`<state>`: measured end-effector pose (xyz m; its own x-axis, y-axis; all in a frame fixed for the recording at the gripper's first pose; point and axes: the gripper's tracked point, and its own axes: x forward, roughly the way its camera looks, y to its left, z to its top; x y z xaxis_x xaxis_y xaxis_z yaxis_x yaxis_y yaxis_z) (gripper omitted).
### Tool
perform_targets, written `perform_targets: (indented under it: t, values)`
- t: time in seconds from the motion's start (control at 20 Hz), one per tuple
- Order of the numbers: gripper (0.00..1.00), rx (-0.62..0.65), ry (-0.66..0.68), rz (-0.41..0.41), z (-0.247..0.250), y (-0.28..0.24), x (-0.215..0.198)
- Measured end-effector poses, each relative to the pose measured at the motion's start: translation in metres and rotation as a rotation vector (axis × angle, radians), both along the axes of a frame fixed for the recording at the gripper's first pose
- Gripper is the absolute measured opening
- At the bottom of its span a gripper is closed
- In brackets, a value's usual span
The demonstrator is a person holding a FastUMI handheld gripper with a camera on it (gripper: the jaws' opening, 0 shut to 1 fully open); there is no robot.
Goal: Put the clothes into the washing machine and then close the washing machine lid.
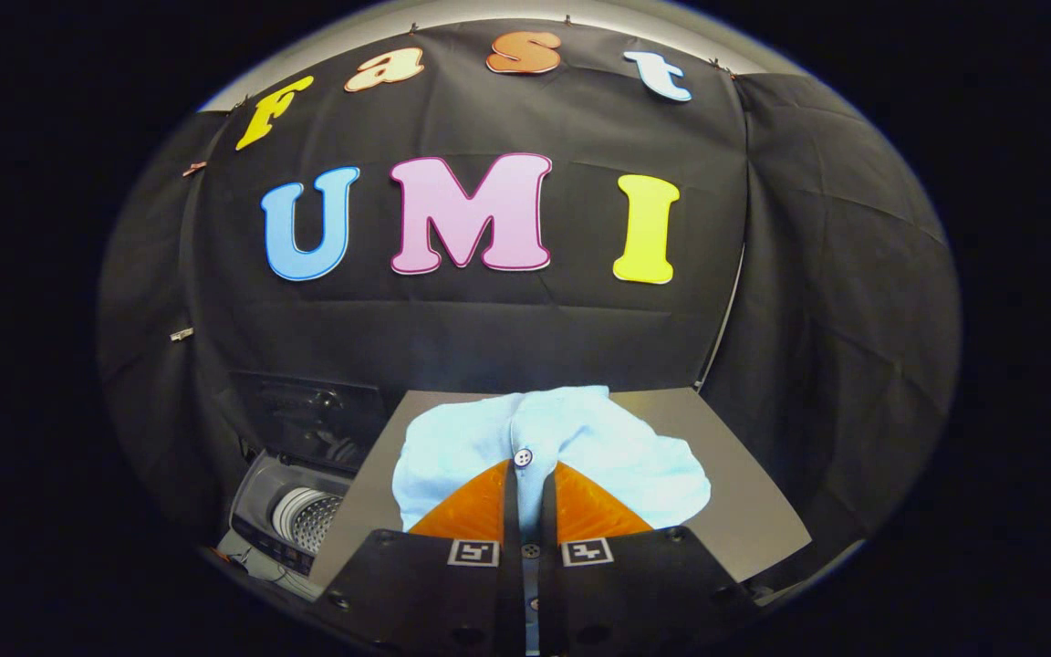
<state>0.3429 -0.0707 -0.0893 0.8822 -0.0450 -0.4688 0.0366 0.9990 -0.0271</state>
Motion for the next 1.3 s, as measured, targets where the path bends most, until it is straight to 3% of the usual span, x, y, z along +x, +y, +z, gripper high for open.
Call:
perform_targets:
  t: [0.55, 1.3]
  values:
    - [0.10, 0.045, -0.017, 0.121, 0.008, 0.133, 0.001]
    - [0.10, 0.125, 0.030, 0.253, -0.051, 0.281, 0.028]
